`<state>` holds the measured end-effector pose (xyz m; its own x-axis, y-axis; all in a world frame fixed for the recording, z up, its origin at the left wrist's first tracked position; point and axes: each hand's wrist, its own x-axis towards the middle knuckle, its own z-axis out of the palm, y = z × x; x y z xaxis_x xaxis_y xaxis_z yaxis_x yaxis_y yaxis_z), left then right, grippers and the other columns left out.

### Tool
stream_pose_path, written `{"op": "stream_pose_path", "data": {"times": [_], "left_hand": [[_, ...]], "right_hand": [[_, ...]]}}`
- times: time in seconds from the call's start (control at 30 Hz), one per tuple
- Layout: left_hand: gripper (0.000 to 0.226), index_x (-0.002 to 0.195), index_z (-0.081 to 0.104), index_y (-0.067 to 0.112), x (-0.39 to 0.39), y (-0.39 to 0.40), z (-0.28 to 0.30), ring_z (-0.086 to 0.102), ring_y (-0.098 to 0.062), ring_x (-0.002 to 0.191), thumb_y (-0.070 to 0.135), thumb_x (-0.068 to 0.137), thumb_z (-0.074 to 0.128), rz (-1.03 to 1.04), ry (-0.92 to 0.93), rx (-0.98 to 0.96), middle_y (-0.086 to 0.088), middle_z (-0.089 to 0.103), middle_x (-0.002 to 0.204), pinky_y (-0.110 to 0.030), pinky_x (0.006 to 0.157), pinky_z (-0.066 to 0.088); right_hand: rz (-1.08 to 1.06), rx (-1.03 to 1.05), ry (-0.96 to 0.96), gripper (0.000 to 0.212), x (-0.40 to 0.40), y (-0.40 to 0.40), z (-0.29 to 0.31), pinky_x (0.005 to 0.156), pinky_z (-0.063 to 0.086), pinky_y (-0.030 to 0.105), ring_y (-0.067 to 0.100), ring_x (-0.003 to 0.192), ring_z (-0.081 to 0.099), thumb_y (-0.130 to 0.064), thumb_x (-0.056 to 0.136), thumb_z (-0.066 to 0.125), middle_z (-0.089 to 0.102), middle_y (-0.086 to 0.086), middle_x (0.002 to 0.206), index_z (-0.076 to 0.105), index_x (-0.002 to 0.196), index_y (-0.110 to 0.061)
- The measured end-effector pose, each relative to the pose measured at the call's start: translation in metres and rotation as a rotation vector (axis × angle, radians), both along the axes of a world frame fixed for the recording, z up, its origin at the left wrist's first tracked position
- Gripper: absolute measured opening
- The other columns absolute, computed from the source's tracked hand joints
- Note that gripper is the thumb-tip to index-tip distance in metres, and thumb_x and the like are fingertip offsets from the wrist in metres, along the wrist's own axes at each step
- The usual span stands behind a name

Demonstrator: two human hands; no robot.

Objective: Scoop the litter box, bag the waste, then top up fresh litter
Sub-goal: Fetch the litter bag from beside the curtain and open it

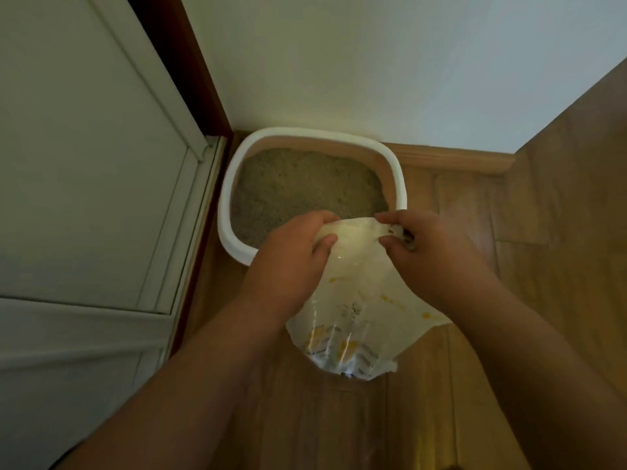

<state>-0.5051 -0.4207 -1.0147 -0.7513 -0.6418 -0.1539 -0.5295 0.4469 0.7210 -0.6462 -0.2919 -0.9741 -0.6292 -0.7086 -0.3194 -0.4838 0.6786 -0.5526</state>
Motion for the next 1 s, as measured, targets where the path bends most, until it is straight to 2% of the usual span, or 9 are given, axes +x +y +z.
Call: {"op": "stream_pose_path", "data": {"times": [0.13,0.27,0.4,0.53,0.6,0.7,0.83,0.9,1.0], "left_hand": [[0.031,0.133,0.059,0.037,-0.007,-0.017,-0.006,0.061,-0.011,0.105,0.031,0.103,0.06,-0.048,-0.026,-0.098,0.009,0.065,0.121,-0.035,0.091,0.054],[0.037,0.135,0.057,0.04,-0.013,-0.023,-0.009,0.059,-0.013,0.114,0.028,0.1,0.064,-0.067,-0.029,-0.177,0.008,0.064,0.129,-0.034,0.097,0.051],[0.042,0.138,0.053,0.041,-0.018,-0.02,-0.012,0.055,-0.012,0.123,0.025,0.1,0.064,-0.094,-0.019,-0.22,0.01,0.057,0.138,-0.028,0.098,0.043],[0.042,0.138,0.053,0.037,-0.015,-0.02,-0.012,0.055,-0.01,0.117,0.022,0.1,0.064,-0.113,0.049,-0.271,0.011,0.052,0.134,-0.031,0.096,0.049],[0.04,0.138,0.056,0.035,-0.013,-0.021,-0.012,0.053,-0.009,0.116,0.024,0.1,0.064,-0.122,0.046,-0.292,0.011,0.051,0.134,-0.027,0.096,0.047],[0.046,0.143,0.053,0.036,-0.013,-0.019,-0.011,0.05,-0.009,0.118,0.031,0.099,0.066,-0.148,0.012,-0.302,0.011,0.048,0.133,-0.029,0.097,0.048],[0.056,0.149,0.047,0.042,-0.017,-0.012,-0.007,0.042,-0.007,0.122,0.04,0.097,0.068,-0.211,-0.045,-0.355,0.012,0.042,0.133,-0.029,0.097,0.046],[0.053,0.146,0.051,0.039,-0.017,-0.007,-0.006,0.039,-0.008,0.127,0.043,0.096,0.068,-0.229,-0.072,-0.372,0.012,0.041,0.136,-0.031,0.101,0.046],[0.034,0.131,0.065,0.033,-0.016,-0.006,-0.005,0.037,-0.009,0.13,0.04,0.098,0.066,-0.223,-0.083,-0.403,0.014,0.042,0.141,-0.032,0.105,0.042]], "right_hand": [[0.067,-0.01,0.094,0.042,0.0,-0.006,-0.008,0.088,0.041,0.023,0.012,0.117,0.059,-0.031,0.102,0.057,0.059,-0.006,0.138,0.053,0.144,-0.036],[0.146,0.083,0.153,0.046,-0.002,-0.012,-0.001,0.088,0.042,0.023,0.013,0.124,0.057,-0.033,0.103,0.055,0.056,-0.008,0.143,0.047,0.148,-0.036],[0.168,0.112,0.152,0.054,-0.004,-0.018,-0.007,0.101,0.048,0.034,0.018,0.128,0.056,-0.029,0.101,0.059,0.056,-0.005,0.145,0.042,0.152,-0.033],[0.161,0.108,0.141,0.061,-0.006,-0.016,-0.011,0.099,0.05,0.035,0.018,0.125,0.059,-0.028,0.1,0.061,0.057,-0.005,0.144,0.035,0.155,-0.035],[0.169,0.114,0.154,0.063,-0.009,-0.013,-0.011,0.094,0.05,0.033,0.018,0.122,0.06,-0.031,0.099,0.062,0.057,-0.006,0.144,0.034,0.155,-0.037],[0.173,0.111,0.158,0.063,-0.013,-0.009,-0.01,0.085,0.043,0.027,0.018,0.121,0.059,-0.033,0.097,0.064,0.057,-0.009,0.143,0.036,0.153,-0.038],[0.177,0.088,0.166,0.064,-0.013,-0.008,-0.008,0.092,0.048,0.03,0.018,0.123,0.059,-0.031,0.097,0.065,0.055,-0.008,0.146,0.037,0.154,-0.035],[0.17,0.079,0.159,0.064,-0.012,-0.007,-0.006,0.095,0.049,0.031,0.017,0.123,0.059,-0.031,0.097,0.066,0.055,-0.007,0.146,0.037,0.153,-0.036],[0.187,0.09,0.138,0.06,-0.013,-0.005,-0.004,0.088,0.046,0.027,0.016,0.119,0.06,-0.036,0.096,0.066,0.054,-0.007,0.146,0.041,0.151,-0.038]]}}
